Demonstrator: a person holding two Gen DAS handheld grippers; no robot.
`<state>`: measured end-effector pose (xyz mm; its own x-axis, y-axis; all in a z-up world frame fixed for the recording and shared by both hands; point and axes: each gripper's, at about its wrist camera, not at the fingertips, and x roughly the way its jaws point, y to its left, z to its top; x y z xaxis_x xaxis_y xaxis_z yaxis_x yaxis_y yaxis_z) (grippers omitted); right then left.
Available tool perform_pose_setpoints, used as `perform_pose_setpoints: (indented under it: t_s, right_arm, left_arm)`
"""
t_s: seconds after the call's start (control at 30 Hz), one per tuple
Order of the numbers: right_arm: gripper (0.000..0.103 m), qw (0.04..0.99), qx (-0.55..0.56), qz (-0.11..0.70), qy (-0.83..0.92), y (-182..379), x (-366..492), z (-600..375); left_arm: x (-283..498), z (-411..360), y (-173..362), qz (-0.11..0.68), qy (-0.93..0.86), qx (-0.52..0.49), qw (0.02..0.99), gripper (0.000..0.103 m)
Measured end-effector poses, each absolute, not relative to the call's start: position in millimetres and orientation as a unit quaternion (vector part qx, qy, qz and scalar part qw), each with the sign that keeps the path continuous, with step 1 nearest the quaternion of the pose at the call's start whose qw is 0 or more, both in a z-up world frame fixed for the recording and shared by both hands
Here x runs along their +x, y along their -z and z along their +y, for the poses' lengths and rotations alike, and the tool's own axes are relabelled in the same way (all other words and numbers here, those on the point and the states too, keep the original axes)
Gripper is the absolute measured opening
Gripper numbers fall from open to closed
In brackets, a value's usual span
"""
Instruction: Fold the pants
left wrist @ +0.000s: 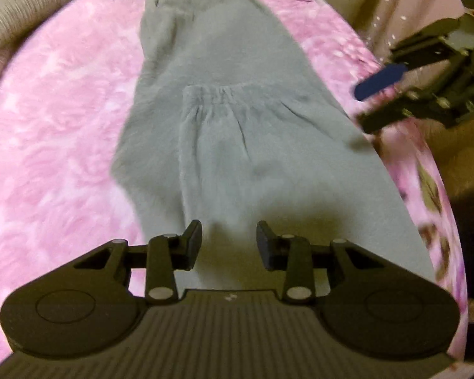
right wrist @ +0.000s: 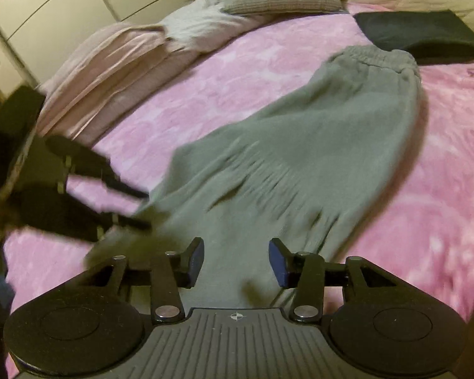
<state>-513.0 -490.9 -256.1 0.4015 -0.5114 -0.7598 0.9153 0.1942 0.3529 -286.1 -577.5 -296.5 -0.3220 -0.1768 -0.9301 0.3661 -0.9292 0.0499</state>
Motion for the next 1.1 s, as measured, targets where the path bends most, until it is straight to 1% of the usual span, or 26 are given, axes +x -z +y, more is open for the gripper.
perform_pose_setpoints:
  t_s: [0.1, 0.13, 0.17, 0.2, 0.23, 0.27, 0.37, 0.53, 0.73, 0.83, 0.9, 0.93, 1.03, 1.1]
  right_arm:
    - [0.054, 0.748, 0.37, 0.288, 0.469, 248, -466, -441]
    - [0.058, 0.754, 0.355, 0.306, 0.461, 248, -451, -423]
    - [0.06, 0.759, 0.339, 0.327, 0.449, 251, -435, -407]
    - [0.06, 0.766, 0.318, 0.35, 0.435, 255, -417, -391]
    - [0.06, 0.775, 0.288, 0.375, 0.42, 259, -399, -376]
    - [0.06, 0.781, 0.257, 0.394, 0.41, 264, -385, -365]
    - [0.06, 0.789, 0.168, 0.444, 0.39, 281, -349, -341]
    - [0.06, 0.782, 0.085, 0.485, 0.383, 303, -327, -339]
    - [0.06, 0.786, 0.072, 0.487, 0.374, 305, -334, -339]
    - [0.06, 0.792, 0.107, 0.462, 0.384, 294, -345, -342]
    - [0.06, 0.79, 0.163, 0.426, 0.41, 282, -359, -353]
    - [0.06, 0.784, 0.195, 0.406, 0.428, 278, -371, -361]
    - [0.06, 0.747, 0.273, 0.358, 0.489, 274, -409, -391]
    - [0.06, 0.718, 0.329, 0.319, 0.523, 276, -439, -415]
  left_arm:
    - [-256, -535, 279, 0.048, 0.817, 0.553, 0.16, 0.033]
    - [-245, -519, 277, 0.03, 0.819, 0.552, 0.154, 0.034]
    - [-238, -509, 283, 0.013, 0.82, 0.553, 0.145, 0.038]
    - [-230, -494, 288, -0.011, 0.821, 0.555, 0.135, 0.042]
    - [-224, -477, 295, -0.047, 0.82, 0.556, 0.124, 0.049]
    - [-218, -460, 304, -0.085, 0.817, 0.559, 0.111, 0.054]
    - [-205, -426, 331, -0.177, 0.803, 0.563, 0.081, 0.06]
    - [-204, -412, 368, -0.26, 0.788, 0.554, 0.07, 0.061]
    - [-203, -421, 381, -0.285, 0.787, 0.546, 0.04, 0.061]
    - [-203, -432, 367, -0.244, 0.809, 0.535, 0.032, 0.061]
    - [-205, -449, 347, -0.176, 0.83, 0.527, 0.05, 0.061]
    - [-207, -464, 338, -0.13, 0.841, 0.52, 0.075, 0.061]
    - [-220, -504, 324, -0.025, 0.851, 0.51, 0.121, 0.061]
    - [-232, -527, 321, 0.02, 0.85, 0.506, 0.143, 0.061]
